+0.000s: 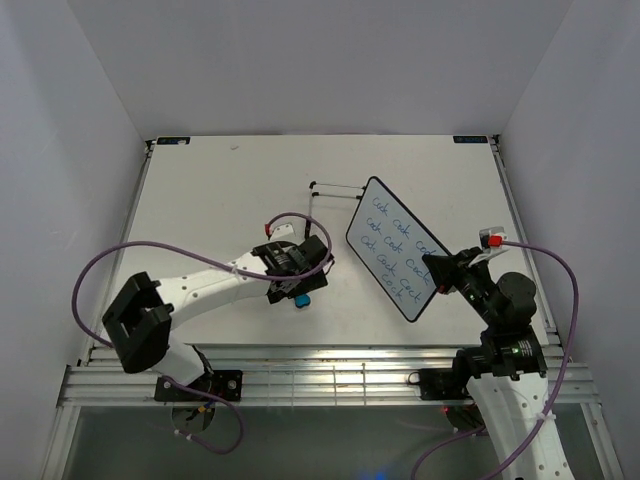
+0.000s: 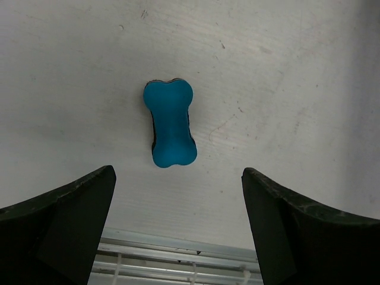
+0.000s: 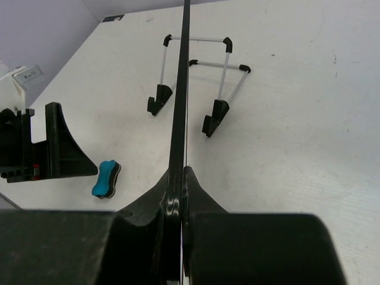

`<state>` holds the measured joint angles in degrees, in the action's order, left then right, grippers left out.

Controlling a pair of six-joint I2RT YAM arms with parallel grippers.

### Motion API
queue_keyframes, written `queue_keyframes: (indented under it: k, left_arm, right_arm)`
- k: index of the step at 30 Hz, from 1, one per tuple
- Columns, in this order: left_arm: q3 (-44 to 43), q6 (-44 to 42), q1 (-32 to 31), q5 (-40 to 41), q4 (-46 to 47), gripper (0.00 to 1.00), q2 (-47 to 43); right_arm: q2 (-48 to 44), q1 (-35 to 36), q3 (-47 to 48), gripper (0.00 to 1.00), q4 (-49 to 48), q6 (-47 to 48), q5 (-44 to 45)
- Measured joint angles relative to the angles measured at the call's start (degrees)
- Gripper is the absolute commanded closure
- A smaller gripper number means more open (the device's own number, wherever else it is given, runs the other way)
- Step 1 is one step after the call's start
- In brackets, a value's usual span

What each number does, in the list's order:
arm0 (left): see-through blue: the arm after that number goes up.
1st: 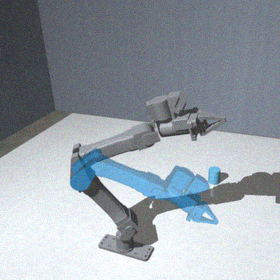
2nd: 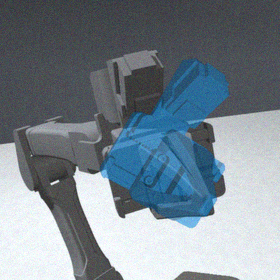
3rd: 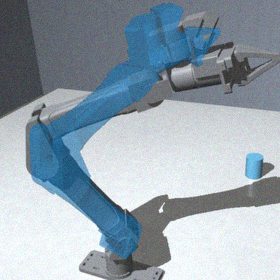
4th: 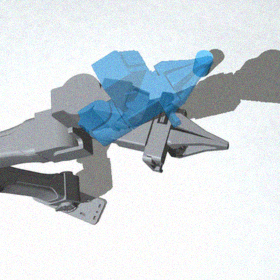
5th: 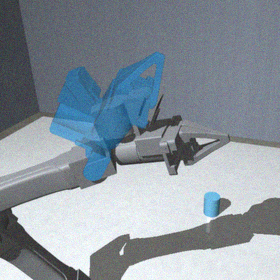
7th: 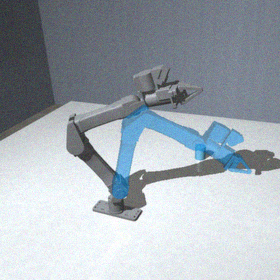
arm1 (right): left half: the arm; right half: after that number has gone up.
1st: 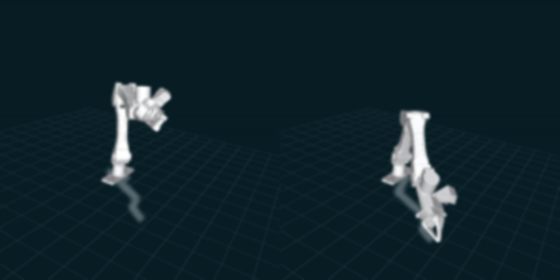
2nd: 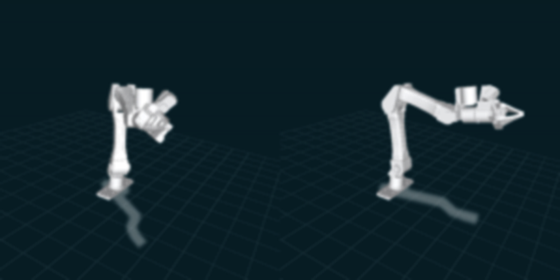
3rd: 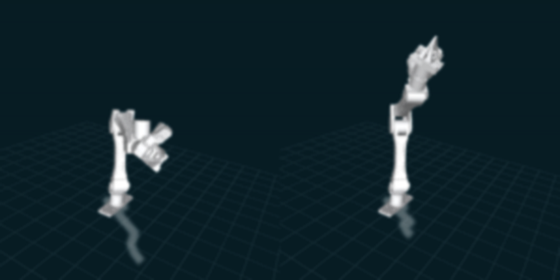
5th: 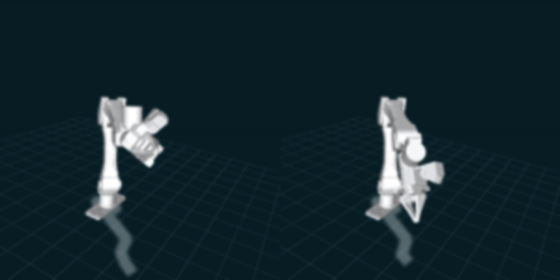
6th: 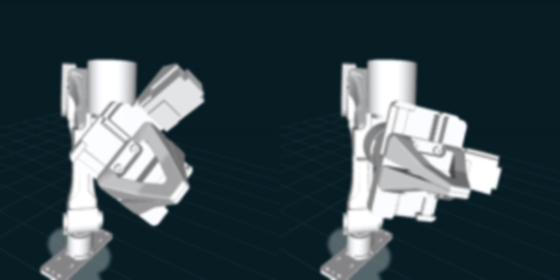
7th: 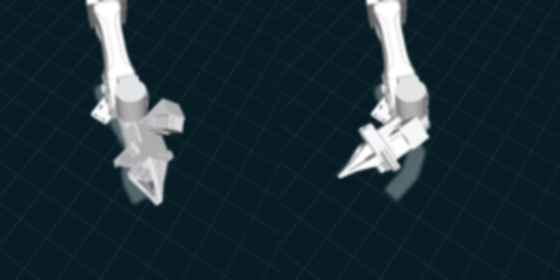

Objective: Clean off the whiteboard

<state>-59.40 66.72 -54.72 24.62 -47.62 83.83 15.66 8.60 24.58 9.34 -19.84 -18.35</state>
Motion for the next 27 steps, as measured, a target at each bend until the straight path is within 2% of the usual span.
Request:
queue_keyframes:
  k: [3,6,14,15,19,27]
  left_arm:
    - [-2.64,5.05,-0.90,2.05,-2.75,0.07,5.05]
    - [-3.06,8.07,-1.25,3.58,-4.72,0.18,8.31]
    - [-5.40,11.30,-1.29,6.32,-6.56,0.25,12.90]
    - [-5.68,11.43,-1.29,6.51,-6.56,0.30,13.31]
    - [-5.99,12.09,-1.29,7.13,-6.27,0.36,15.19]
    - [-5.53,12.33,-1.22,7.78,-4.70,0.38,15.82]
  right_arm:
    - [-1.11,0.00,-0.04,0.92,2.69,0.92,0.00]
    - [-1.88,0.00,-0.70,0.92,3.19,0.96,-1.29]
    - [-2.34,0.00,-3.91,0.92,2.49,0.33,-6.34]
    - [-2.64,0.00,-3.91,0.92,2.54,0.35,-6.73]
    - [-3.23,0.00,-3.91,0.92,2.16,0.31,-8.55]
    - [-4.83,0.00,-3.91,0.92,2.08,0.31,-10.58]
